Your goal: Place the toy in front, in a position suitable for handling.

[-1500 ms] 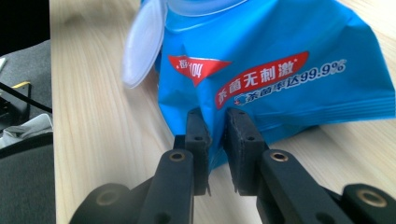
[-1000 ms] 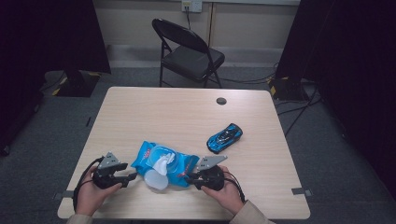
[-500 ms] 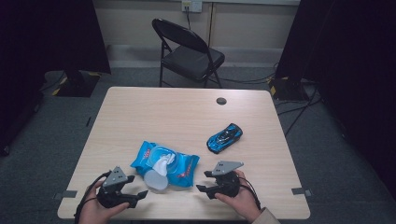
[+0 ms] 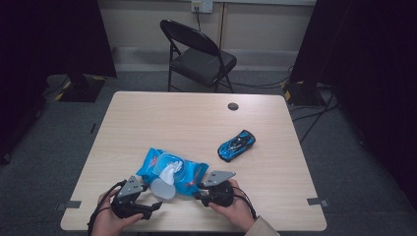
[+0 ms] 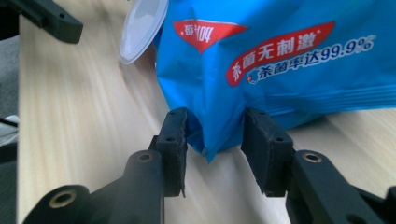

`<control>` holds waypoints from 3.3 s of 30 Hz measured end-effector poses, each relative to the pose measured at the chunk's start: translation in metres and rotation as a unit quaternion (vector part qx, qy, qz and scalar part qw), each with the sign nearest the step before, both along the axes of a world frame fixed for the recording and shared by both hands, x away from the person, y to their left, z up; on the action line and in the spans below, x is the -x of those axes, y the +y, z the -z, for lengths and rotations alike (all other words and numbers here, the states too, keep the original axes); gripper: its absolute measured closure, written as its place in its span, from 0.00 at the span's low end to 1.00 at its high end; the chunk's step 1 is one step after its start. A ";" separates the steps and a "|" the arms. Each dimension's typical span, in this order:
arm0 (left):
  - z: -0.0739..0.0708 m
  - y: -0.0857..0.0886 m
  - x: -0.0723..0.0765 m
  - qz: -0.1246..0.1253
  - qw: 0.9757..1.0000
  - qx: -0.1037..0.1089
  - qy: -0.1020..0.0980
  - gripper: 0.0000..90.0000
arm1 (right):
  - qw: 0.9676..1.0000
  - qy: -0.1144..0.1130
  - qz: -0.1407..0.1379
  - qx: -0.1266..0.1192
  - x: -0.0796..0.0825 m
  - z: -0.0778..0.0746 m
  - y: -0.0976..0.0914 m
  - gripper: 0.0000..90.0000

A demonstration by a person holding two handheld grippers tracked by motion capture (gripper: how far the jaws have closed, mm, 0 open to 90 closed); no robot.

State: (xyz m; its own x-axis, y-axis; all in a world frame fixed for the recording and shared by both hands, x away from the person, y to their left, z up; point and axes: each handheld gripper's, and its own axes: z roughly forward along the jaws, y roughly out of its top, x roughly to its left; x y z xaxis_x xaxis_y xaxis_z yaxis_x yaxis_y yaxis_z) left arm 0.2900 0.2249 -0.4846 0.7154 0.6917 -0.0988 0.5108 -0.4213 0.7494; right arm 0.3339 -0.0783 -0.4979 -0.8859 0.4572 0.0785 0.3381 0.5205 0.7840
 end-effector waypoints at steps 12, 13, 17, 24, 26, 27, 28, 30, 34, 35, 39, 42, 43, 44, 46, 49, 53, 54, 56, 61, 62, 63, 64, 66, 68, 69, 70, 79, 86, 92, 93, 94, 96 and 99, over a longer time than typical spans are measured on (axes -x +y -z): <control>0.006 -0.006 -0.010 -0.041 0.999 -0.010 -0.003 0.18 | 0.999 -0.010 -0.032 0.003 -0.007 0.001 0.033 0.53; 0.006 -0.007 -0.011 -0.045 0.999 -0.012 -0.005 0.18 | 0.999 -0.010 -0.032 0.006 -0.006 0.000 0.029 0.51; 0.005 -0.010 -0.013 -0.057 0.998 -0.021 -0.016 0.17 | 1.000 0.000 -0.017 0.017 0.002 -0.003 0.002 0.39; 0.001 -0.022 -0.020 -0.093 0.995 -0.036 -0.028 0.09 | 0.999 0.005 0.033 0.038 0.008 0.000 -0.061 0.25; 0.002 -0.024 -0.023 -0.099 0.994 -0.039 -0.026 0.05 | 0.998 0.009 0.044 0.036 0.009 0.001 -0.073 0.24; 0.003 -0.026 -0.024 -0.102 0.993 -0.046 -0.029 0.04 | 0.998 0.009 0.047 0.035 0.010 0.001 -0.078 0.23; 0.004 -0.028 -0.025 -0.105 0.993 -0.055 -0.029 0.02 | 0.998 0.007 0.052 0.037 0.010 0.001 -0.082 0.23; 0.006 -0.030 -0.027 -0.110 0.991 -0.067 -0.030 0.00 | 0.998 0.011 0.055 0.035 0.012 0.002 -0.085 0.23; 0.009 -0.028 -0.032 -0.120 0.990 -0.073 -0.029 0.00 | 0.998 0.008 0.055 0.033 0.012 0.001 -0.087 0.23; 0.010 -0.028 -0.033 -0.121 0.990 -0.071 -0.030 0.00 | 0.998 0.007 0.055 0.032 0.011 0.001 -0.087 0.23; 0.009 -0.028 -0.039 -0.122 0.989 -0.074 -0.028 0.00 | 0.998 0.009 0.056 0.031 0.010 0.002 -0.089 0.23; 0.010 -0.029 -0.045 -0.124 0.989 -0.073 -0.029 0.00 | 0.998 0.011 0.059 0.027 0.008 0.002 -0.090 0.23; 0.010 -0.030 -0.047 -0.126 0.989 -0.073 -0.030 0.00 | 0.998 0.010 0.059 0.026 0.007 0.003 -0.090 0.23; 0.010 -0.031 -0.049 -0.127 0.989 -0.074 -0.030 0.00 | 0.998 0.011 0.061 0.025 0.007 0.002 -0.091 0.23; 0.010 -0.031 -0.056 -0.128 0.989 -0.073 -0.030 0.00 | 0.998 0.012 0.063 0.024 0.005 0.002 -0.093 0.23; 0.011 -0.032 -0.065 -0.130 0.988 -0.070 -0.033 0.00 | 0.997 0.014 0.068 0.021 0.002 0.003 -0.097 0.23; 0.011 -0.034 -0.081 -0.133 0.988 -0.068 -0.030 0.00 | 0.997 0.018 0.073 0.023 -0.001 0.005 -0.101 0.23; 0.011 -0.034 -0.085 -0.133 0.988 -0.067 -0.031 0.00 | 0.997 0.019 0.074 0.023 -0.002 0.006 -0.102 0.23; 0.011 -0.034 -0.094 -0.132 0.989 -0.065 -0.031 0.00 | 0.997 0.019 0.075 0.026 -0.003 0.008 -0.104 0.22; 0.012 -0.034 -0.119 -0.131 0.989 -0.065 -0.032 0.00 | 0.996 0.007 0.080 0.032 -0.006 0.009 -0.108 0.22; 0.012 -0.035 -0.124 -0.132 0.989 -0.063 -0.033 0.00 | 0.996 0.006 0.080 0.033 -0.006 0.009 -0.109 0.22; 0.012 -0.035 -0.128 -0.129 0.989 -0.063 -0.033 0.00 | 0.996 0.004 0.080 0.034 -0.006 0.009 -0.109 0.22; 0.012 -0.034 -0.130 -0.128 0.989 -0.064 -0.034 0.00 | 0.996 0.001 0.081 0.037 -0.006 0.010 -0.109 0.22; 0.012 -0.033 -0.132 -0.127 0.990 -0.057 -0.033 0.00 | 0.996 -0.004 0.079 0.044 -0.006 0.010 -0.109 0.22; 0.011 -0.031 -0.130 -0.126 0.990 -0.050 -0.029 0.01 | 0.996 -0.008 0.078 0.048 -0.006 0.010 -0.108 0.21; 0.011 -0.030 -0.128 -0.126 0.990 -0.052 -0.031 0.05 | 0.996 -0.008 0.079 0.048 -0.006 0.010 -0.108 0.21; 0.010 -0.028 -0.124 -0.126 0.990 -0.055 -0.031 0.12 | 0.996 -0.008 0.081 0.048 -0.006 0.010 -0.108 0.21; -0.001 -0.027 -0.081 -0.098 0.994 -0.036 -0.030 0.18 | 0.996 -0.009 0.073 0.053 -0.006 0.010 -0.107 0.17; -0.003 -0.048 -0.058 -0.044 0.999 -0.020 -0.018 0.18 | 0.996 -0.008 0.073 0.054 -0.006 0.010 -0.107 0.16; 0.000 -0.072 -0.055 -0.002 1.000 -0.017 -0.011 0.18 | 0.996 -0.008 0.074 0.054 -0.006 0.010 -0.107 0.16; 0.000 -0.075 -0.055 0.000 1.000 -0.016 -0.012 0.18 | 0.996 -0.008 0.074 0.054 -0.006 0.010 -0.107 0.16; -0.001 -0.080 -0.056 0.006 1.000 -0.013 -0.013 0.18 | 0.996 -0.008 0.074 0.054 -0.006 0.010 -0.107 0.16; -0.002 -0.088 -0.057 0.014 1.000 -0.010 -0.016 0.18 | 0.996 -0.008 0.075 0.054 -0.006 0.010 -0.107 0.16; -0.005 -0.099 -0.059 0.026 0.999 -0.007 -0.020 0.18 | 0.995 -0.008 0.078 0.054 -0.004 0.010 -0.109 0.16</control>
State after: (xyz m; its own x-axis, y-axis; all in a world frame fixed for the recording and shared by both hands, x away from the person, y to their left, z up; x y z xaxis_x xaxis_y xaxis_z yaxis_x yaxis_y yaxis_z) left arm 0.3494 0.1256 -0.4794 0.7540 0.6543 -0.0587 0.4568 -0.4580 0.7626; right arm 0.3382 -0.1877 -0.5079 -0.8047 0.5937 0.0072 0.4085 0.5449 0.7322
